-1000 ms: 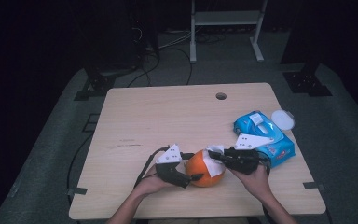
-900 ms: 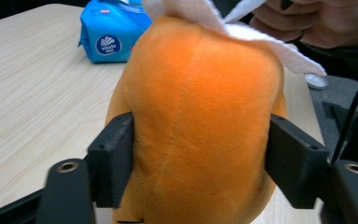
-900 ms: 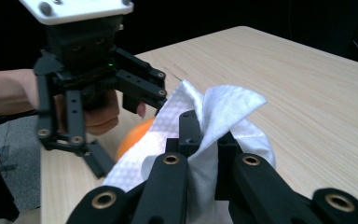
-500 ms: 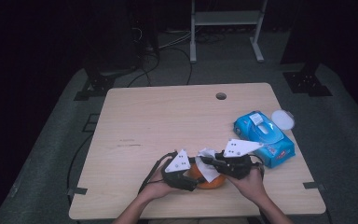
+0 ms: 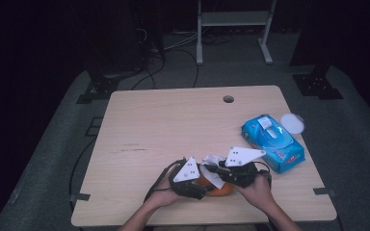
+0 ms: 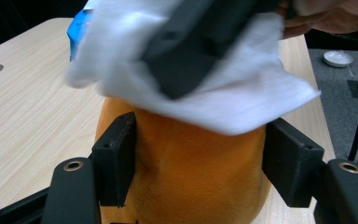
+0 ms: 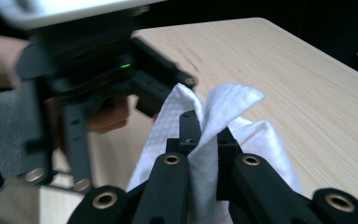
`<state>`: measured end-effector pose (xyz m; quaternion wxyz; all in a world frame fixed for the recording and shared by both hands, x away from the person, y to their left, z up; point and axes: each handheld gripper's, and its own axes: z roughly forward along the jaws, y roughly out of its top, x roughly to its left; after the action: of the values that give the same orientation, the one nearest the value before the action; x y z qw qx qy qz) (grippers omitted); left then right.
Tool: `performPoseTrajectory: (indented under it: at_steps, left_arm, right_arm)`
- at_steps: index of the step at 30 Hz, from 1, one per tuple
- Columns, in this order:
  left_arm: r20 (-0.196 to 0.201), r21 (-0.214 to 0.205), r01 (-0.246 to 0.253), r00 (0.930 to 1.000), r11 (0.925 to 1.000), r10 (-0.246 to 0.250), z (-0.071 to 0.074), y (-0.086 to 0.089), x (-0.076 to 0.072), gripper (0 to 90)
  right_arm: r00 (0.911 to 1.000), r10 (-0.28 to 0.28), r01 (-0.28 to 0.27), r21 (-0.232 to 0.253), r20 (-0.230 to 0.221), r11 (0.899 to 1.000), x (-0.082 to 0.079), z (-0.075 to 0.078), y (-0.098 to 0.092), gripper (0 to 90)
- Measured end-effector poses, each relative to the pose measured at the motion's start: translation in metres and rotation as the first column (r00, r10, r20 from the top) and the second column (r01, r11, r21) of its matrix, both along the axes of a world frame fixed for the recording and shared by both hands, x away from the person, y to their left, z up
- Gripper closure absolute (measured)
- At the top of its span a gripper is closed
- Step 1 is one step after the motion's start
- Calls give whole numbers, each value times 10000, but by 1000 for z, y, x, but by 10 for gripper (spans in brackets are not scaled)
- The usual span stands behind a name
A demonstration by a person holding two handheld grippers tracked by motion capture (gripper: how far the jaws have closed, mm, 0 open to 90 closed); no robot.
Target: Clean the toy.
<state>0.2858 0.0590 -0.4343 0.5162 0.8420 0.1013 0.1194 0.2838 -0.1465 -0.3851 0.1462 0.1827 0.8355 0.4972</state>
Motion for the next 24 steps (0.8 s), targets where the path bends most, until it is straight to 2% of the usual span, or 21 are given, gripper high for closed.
performPoseTrajectory:
  at_steps: [2,6,12,17,20,24]
  left_arm:
    - [38,-5,45,10000,10000,-45,-1,1,0,339]
    - [-56,-40,21,10000,10000,-21,-2,4,1,338]
    - [-608,-410,-210,9980,9989,185,-4,12,9,331]
    - [-869,-518,-361,9957,9980,315,-5,17,14,318]
    - [-846,-516,-425,9957,9978,381,-4,15,13,311]
    - [-695,-396,-363,9970,9986,335,-4,12,11,305]
  right_arm:
    - [9993,-371,373,161,-101,9992,8,1,-5,861]
    - [9942,-899,932,551,-593,9941,19,-1,-21,861]
    - [9877,-1163,1274,1062,-1047,9862,18,-4,-46,860]
    - [9869,-1007,1166,1263,-1258,9851,9,-7,-55,859]
    - [9890,-896,1049,1306,-1178,9859,3,-8,-53,859]
    - [9925,-427,592,1457,-1144,9875,0,-6,-44,857]
